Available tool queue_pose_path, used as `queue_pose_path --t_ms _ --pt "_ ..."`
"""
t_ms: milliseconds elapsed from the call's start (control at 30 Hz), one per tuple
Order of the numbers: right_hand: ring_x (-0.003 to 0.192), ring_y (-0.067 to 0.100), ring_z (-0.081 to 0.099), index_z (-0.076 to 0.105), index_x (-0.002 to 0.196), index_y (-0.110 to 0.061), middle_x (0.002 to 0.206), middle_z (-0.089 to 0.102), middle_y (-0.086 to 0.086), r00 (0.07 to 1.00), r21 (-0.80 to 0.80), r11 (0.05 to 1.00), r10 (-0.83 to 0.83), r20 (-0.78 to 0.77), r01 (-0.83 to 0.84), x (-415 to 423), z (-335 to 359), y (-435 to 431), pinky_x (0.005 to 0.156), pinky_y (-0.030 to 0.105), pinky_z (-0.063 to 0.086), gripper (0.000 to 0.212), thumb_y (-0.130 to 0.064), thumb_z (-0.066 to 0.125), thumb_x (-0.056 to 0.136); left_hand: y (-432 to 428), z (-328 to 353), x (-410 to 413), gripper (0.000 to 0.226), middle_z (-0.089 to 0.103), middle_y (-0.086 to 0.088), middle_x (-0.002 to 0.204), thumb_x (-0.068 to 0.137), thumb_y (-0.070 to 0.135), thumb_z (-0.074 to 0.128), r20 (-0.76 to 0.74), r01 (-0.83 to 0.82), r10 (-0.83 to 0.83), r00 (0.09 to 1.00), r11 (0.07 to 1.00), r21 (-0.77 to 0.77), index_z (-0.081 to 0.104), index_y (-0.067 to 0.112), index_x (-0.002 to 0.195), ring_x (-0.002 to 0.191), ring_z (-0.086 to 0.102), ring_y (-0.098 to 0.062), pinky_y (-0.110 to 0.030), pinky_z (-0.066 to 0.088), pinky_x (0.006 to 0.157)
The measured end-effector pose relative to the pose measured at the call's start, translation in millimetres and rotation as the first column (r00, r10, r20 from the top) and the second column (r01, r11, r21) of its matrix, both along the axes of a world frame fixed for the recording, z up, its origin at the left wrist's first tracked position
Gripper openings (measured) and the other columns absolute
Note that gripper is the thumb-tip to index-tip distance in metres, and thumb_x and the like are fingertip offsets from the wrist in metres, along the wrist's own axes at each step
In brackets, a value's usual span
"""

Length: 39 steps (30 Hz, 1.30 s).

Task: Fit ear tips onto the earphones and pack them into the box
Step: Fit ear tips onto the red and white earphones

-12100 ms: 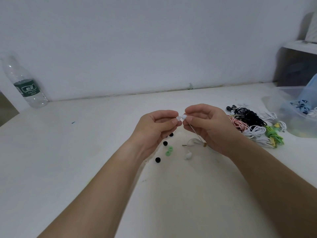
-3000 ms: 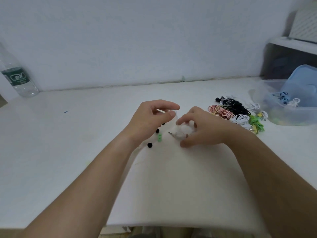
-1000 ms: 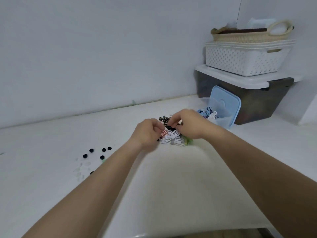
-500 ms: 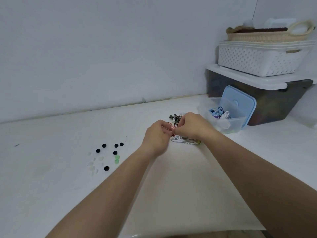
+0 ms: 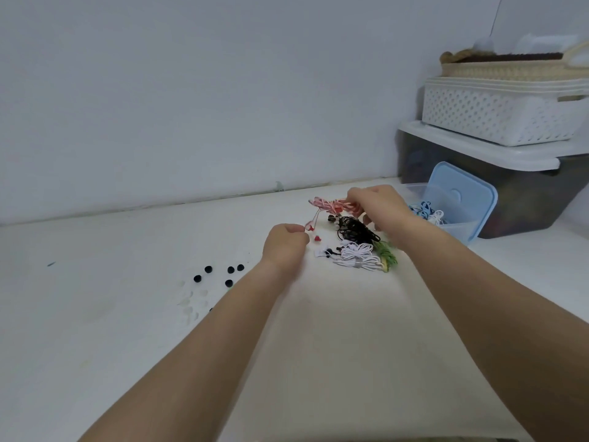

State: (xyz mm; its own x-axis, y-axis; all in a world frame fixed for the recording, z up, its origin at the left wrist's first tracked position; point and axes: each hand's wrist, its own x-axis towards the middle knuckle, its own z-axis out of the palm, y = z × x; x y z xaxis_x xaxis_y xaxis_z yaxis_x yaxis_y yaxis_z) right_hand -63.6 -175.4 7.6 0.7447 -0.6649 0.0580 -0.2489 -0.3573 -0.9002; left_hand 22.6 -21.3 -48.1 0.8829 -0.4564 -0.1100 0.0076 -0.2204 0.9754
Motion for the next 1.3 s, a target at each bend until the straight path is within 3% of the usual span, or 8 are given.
queue_pose_path --t_ms 167,400,600,800,1000,1133,1233,1300 --pt "0.053 0.014 0.045 0.060 0.075 -0.015 0.060 0.055 -0.003 0.997 0.108 0.994 0.032 -0.073 -0.023 -1.3 12.1 4.3 0.055 0.027 0.034 0.019 -0.031 0.053 0.083 -1.4 7.6 -8.0 0.039 0.066 -0.014 0.123 0.092 0.005 0.056 -0.157 0.046 -0.068 0.985 0.989 -0.141 0.057 0.012 0.130 0.091 0.061 -0.024 -0.031 0.047 0.069" --pt "0.051 0.014 0.049 0.059 0.075 -0.015 0.063 0.059 -0.001 0.997 0.237 0.969 0.072 0.020 -0.075 0.5 11.8 11.7 0.054 0.026 0.038 0.019 -0.028 0.057 0.089 6.1 17.7 -15.1 0.045 0.077 0.000 0.107 0.066 0.009 0.060 -0.267 0.157 -0.235 0.934 0.946 -0.283 0.063 0.015 0.110 0.098 0.065 -0.020 -0.033 0.050 0.083" --pt "0.052 0.017 0.059 0.066 0.085 -0.010 0.070 0.063 0.003 0.987 0.336 0.931 0.106 0.123 -0.142 -0.5 7.3 20.3 0.056 0.028 0.048 0.016 -0.024 0.062 0.091 30.2 26.9 -10.9 0.021 0.069 -0.013 0.096 0.089 0.003 0.052 -0.460 0.015 -0.297 0.837 0.853 -0.522 0.059 0.006 0.109 0.081 0.067 -0.027 -0.031 0.057 0.077" --pt "0.064 0.018 0.070 0.069 0.089 -0.009 0.074 0.066 0.004 0.958 0.332 0.900 0.251 0.137 -0.283 -6.5 -7.4 26.5 0.062 0.030 0.058 0.010 -0.018 0.066 0.094 64.5 29.7 -10.2 0.018 0.066 -0.015 0.094 0.095 0.004 0.060 -0.453 0.010 -0.275 0.848 0.863 -0.505 0.065 -0.004 0.110 0.079 0.066 -0.024 -0.025 0.061 0.072" --pt "0.057 0.024 0.055 0.070 0.074 -0.009 0.062 0.061 0.010 0.959 0.125 0.953 0.281 -0.028 -0.276 -15.2 -25.6 36.1 0.055 0.029 0.045 0.014 -0.009 0.067 0.087 91.9 20.1 -22.1 0.030 0.068 -0.027 0.113 0.093 -0.012 0.043 -0.495 -0.005 -0.225 0.840 0.908 -0.420 0.058 -0.007 0.118 0.090 0.072 -0.034 -0.030 0.063 0.073" --pt "0.055 0.012 0.059 0.068 0.075 -0.013 0.065 0.066 0.001 0.902 -0.040 0.925 0.358 -0.243 -0.378 -26.7 -28.4 48.9 0.053 0.023 0.047 0.010 -0.010 0.066 0.085 102.8 11.2 -28.8 0.033 0.070 -0.026 0.106 0.094 -0.018 0.042 -0.464 0.012 -0.201 0.863 0.926 -0.378 0.059 -0.010 0.121 0.089 0.074 -0.032 -0.026 0.062 0.068" --pt "0.069 0.008 0.063 0.070 0.074 -0.020 0.074 0.069 -0.009 0.874 -0.284 0.858 0.313 -0.372 -0.429 -28.6 -29.1 57.6 0.061 0.021 0.048 0.004 -0.018 0.071 0.077 106.4 7.4 -33.5 0.027 0.074 -0.023 0.097 0.095 -0.016 0.048 -0.420 0.037 -0.197 0.886 0.933 -0.359 0.061 -0.011 0.117 0.088 0.074 -0.032 -0.027 0.062 0.074" --pt "0.082 0.010 0.064 0.070 0.084 -0.028 0.088 0.068 -0.011 0.912 -0.421 0.814 0.311 -0.268 -0.401 -28.1 -28.8 66.8 0.074 0.026 0.052 0.012 -0.020 0.072 0.076 107.5 7.4 -36.2 0.023 0.074 -0.023 0.098 0.095 -0.014 0.050 -0.384 0.080 -0.218 0.897 0.935 -0.345 0.063 -0.009 0.114 0.092 0.073 -0.032 -0.027 0.062 0.079"
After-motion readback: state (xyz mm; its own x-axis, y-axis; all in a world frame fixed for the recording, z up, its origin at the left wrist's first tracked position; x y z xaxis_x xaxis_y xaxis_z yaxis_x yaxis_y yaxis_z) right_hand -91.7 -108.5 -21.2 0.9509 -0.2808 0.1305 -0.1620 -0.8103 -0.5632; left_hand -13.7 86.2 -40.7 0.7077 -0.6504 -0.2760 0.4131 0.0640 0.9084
